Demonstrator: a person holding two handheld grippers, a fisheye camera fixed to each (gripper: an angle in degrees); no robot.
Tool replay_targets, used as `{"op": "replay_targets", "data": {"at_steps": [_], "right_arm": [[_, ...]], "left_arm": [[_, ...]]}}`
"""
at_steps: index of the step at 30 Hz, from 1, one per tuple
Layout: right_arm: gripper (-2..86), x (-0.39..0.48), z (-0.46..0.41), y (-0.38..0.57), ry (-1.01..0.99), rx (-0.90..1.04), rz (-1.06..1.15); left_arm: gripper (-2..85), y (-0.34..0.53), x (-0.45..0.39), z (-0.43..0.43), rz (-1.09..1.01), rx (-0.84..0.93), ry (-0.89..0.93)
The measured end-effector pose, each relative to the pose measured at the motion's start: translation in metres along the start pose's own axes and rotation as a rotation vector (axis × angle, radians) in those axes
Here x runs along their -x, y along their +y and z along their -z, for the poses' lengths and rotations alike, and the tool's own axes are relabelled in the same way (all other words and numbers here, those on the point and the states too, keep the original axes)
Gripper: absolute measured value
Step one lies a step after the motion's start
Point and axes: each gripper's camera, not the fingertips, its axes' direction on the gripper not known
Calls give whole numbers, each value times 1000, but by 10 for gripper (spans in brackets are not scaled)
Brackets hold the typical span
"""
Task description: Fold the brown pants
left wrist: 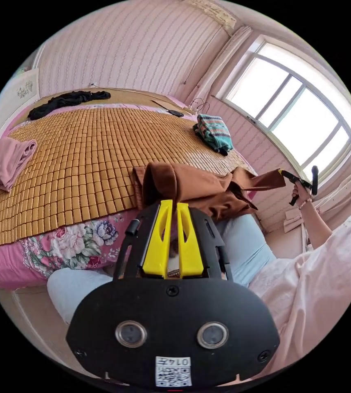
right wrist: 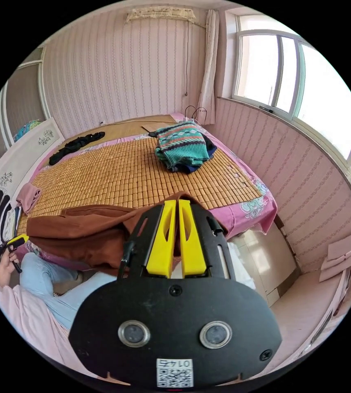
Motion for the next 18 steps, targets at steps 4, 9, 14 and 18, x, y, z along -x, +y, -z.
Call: {"op": "replay_targets", "data": {"at_steps": [4,9,14,18], "right_arm": [[4,-15,36,-53,-144,-209,-17],[4,-41,86,-84,-220,-455,-91],[7,-60,74,-70,-106,-370,-147],[15,-70,23,-40,20,-90,-183]], "left_arm": [[-9,-59,6,19,32,-141,51],[-9,-130,9,150,-43,-670,41],[-7,-109,18,146,-64,-440,-126],[25,-68,53,46,80,-76,-156]]}}
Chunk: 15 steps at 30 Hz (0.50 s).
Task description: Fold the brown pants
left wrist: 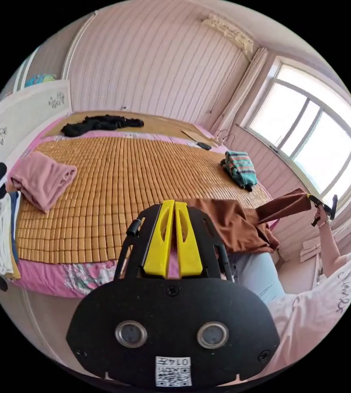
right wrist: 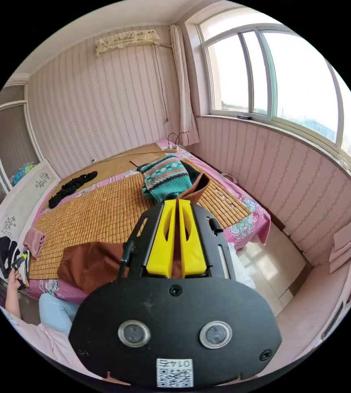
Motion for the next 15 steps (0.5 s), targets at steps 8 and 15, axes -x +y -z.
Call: {"op": "replay_targets", "data": {"at_steps": [8,15], "right_arm": [[98,11,-43,54,173,270,15],[116,43,-59,75,36,384,83]], "left_arm": [[91,-23,-35,-143,72,198,69],[105,-61,-70,-232,25,433,-151]]}}
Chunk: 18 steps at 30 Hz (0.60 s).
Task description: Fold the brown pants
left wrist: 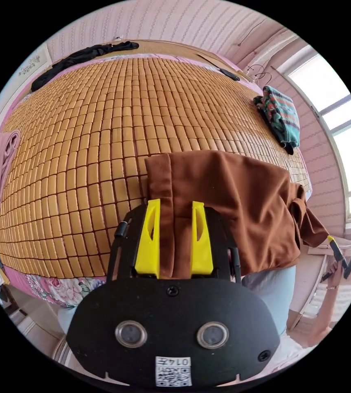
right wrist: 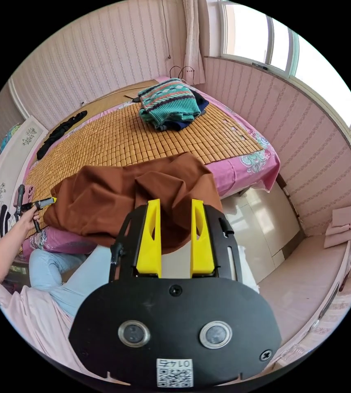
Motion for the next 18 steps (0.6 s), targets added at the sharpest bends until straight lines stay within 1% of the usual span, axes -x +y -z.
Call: {"op": "replay_targets", "data": {"at_steps": [1,3,5,7,10,11,12,15,18], "right_arm": [[122,12,-2,-2,23,16,44],[131,29,-3,-5,76,24,92],[136,40,4,-9,142,12,106],[136,46,21,-13,139,-61,88],[135,51,35,-19,87,-93,89],[135,52,36,-21,71,-97,92],[134,54,36,-24,38,-97,103],[134,69,25,-35,-46,-71,147],[134,100,11,-54,-183,-41,233]], "left_arm": [[102,-1,-6,0,-19,6,-36],[79,-5,-36,-4,-173,52,-187],[52,-3,-52,-3,-267,37,-241],[39,-1,-57,0,-290,24,-255],[37,8,-47,26,-260,-59,-120],[37,17,-41,44,-266,-118,-50],[37,30,-36,64,-296,-171,14],[36,79,-30,107,-384,-246,133],[37,134,-31,116,-481,-247,136]]}}
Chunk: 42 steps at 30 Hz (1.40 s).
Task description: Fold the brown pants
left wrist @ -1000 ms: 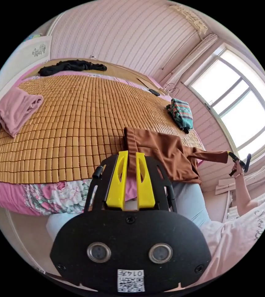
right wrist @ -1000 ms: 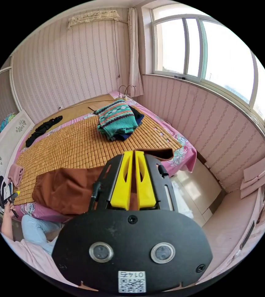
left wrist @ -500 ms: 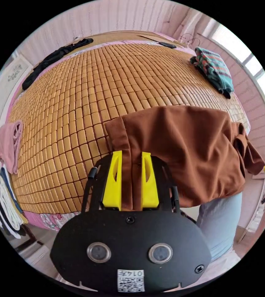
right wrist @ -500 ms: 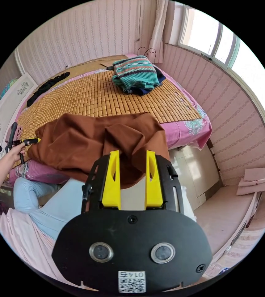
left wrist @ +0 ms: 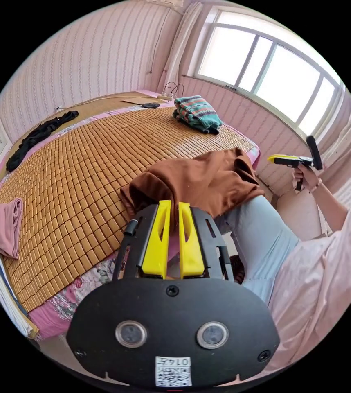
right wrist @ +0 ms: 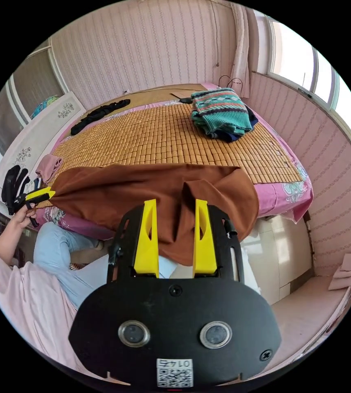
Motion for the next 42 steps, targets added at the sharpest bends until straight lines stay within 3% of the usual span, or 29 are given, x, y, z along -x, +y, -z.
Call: {"op": "replay_targets", "data": {"at_steps": [3,6,9,12,16,26,29,32,42], "right_arm": [[140,44,-21,-35,-122,10,150],[166,106,-47,-69,-173,43,354],[170,164,-81,-89,-158,126,531],[114,199,-124,-97,-68,328,640],[19,220,-132,-96,62,340,679],[-5,241,-113,-113,43,324,681],[-5,245,-105,-118,26,317,679],[-6,249,-96,-122,16,306,686],[-6,259,-84,-131,-18,321,679]], "left_arm": [[40,34,-19,-14,-51,116,-30],[44,48,-16,-23,34,123,-6],[50,50,-6,-22,120,95,0],[54,51,5,-19,199,97,18],[51,55,15,-8,266,92,51],[113,17,5,1,302,-40,-82],[127,7,13,-23,314,11,-130],[128,4,29,-51,397,111,-60],[33,8,32,-41,384,162,38]]}}
